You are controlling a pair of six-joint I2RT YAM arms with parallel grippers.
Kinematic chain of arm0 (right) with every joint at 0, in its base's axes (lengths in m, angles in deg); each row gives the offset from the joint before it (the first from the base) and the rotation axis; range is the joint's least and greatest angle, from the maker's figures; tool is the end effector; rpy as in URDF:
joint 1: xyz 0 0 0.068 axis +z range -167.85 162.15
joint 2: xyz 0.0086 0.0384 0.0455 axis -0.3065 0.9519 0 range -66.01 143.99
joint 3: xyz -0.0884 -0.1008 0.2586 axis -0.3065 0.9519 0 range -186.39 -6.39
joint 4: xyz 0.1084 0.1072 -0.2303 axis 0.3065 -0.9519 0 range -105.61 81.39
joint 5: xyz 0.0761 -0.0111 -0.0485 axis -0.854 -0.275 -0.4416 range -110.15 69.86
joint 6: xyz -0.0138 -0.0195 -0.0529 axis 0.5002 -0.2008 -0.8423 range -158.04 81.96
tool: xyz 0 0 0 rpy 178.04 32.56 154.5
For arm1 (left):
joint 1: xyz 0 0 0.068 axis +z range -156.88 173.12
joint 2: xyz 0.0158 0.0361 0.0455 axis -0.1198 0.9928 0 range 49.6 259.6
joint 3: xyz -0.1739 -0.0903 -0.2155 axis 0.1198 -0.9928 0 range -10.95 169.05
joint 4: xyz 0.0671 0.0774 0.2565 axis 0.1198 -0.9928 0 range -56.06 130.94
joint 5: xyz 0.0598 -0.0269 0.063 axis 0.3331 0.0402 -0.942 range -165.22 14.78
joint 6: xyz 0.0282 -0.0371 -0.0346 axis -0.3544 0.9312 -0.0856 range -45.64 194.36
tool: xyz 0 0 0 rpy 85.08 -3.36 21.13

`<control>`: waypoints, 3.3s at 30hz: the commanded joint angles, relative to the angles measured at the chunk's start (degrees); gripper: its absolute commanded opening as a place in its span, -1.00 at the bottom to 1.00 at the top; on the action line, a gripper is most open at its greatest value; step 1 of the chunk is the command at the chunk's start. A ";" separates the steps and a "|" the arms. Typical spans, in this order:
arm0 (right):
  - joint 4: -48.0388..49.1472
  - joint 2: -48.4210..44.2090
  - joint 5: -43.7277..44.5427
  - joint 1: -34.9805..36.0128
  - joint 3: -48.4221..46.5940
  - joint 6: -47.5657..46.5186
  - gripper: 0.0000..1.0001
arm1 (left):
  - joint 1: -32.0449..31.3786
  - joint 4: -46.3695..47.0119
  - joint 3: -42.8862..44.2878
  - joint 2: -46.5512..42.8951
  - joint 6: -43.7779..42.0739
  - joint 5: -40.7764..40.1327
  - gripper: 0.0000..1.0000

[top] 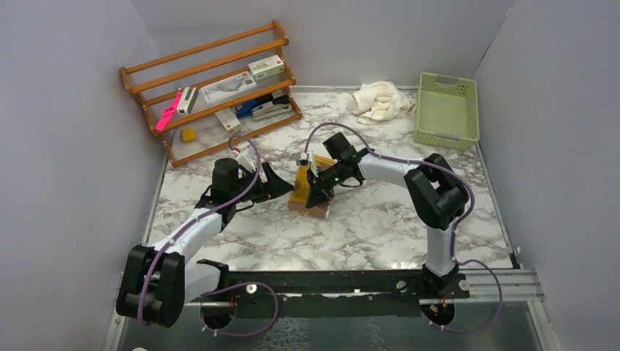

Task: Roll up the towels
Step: Roll the towel at the center of the board.

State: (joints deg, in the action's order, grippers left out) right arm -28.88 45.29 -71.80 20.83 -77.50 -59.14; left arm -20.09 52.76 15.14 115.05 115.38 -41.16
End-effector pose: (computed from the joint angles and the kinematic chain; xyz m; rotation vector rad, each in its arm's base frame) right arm 0.2996 0.2816 0.1680 -1.5124 1.9953 1.2879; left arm 0.2266 -0.0771 0.2019 -0.1284 2.1744 -1.1756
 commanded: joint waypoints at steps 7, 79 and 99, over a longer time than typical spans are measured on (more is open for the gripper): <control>0.82 4.06 -8.49 -3.22 -0.32 6.74 -0.98 | 0.29 5.12 0.02 -1.90 1.62 6.89 0.53; 34.70 -24.57 51.94 18.16 31.86 -18.01 0.29 | -4.61 54.20 -8.15 43.47 16.17 -4.78 -1.00; 29.02 -11.39 51.80 18.10 26.37 -14.61 -0.27 | -4.55 48.39 -6.12 39.76 15.02 -4.60 -1.00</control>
State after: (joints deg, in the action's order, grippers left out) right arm 3.88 31.61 -21.49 38.73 -49.90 -76.76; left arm -24.99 107.59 8.43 156.38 133.28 -42.03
